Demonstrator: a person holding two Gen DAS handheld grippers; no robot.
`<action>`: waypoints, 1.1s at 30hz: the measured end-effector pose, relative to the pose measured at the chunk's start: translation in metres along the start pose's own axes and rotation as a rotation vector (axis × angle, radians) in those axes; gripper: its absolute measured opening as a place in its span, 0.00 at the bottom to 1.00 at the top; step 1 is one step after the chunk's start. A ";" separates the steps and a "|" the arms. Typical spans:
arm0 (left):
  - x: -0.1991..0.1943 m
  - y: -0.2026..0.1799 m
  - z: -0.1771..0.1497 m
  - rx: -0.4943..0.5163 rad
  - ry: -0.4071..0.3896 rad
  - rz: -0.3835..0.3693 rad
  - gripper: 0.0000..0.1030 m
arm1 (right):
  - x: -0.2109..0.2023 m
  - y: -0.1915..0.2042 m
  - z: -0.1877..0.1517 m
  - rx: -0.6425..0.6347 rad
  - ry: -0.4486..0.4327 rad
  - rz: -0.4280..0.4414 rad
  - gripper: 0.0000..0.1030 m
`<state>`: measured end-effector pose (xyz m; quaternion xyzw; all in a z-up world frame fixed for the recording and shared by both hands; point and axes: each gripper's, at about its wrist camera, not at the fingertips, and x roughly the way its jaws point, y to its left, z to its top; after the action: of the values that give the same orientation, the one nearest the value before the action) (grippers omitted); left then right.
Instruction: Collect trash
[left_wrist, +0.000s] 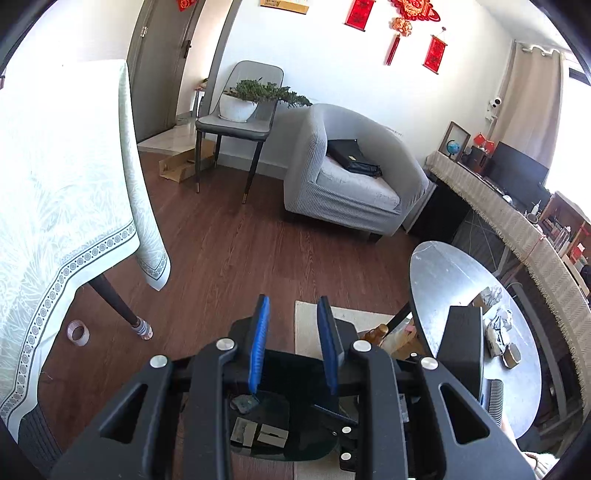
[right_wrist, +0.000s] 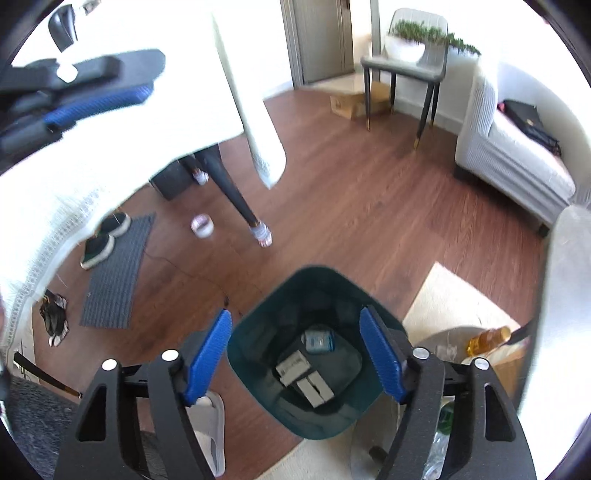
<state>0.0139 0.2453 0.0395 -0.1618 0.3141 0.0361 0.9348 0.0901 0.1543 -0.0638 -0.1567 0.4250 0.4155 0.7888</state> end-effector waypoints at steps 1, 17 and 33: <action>-0.001 -0.004 0.001 0.006 -0.007 0.003 0.27 | -0.008 -0.002 0.001 0.002 -0.022 -0.004 0.66; 0.022 -0.090 0.000 0.084 -0.036 -0.098 0.43 | -0.104 -0.075 -0.027 0.091 -0.191 -0.137 0.62; 0.076 -0.195 -0.024 0.136 0.034 -0.201 0.64 | -0.180 -0.175 -0.108 0.223 -0.224 -0.334 0.77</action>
<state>0.0940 0.0508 0.0304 -0.1293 0.3140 -0.0819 0.9370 0.1169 -0.1106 -0.0016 -0.0894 0.3466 0.2444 0.9012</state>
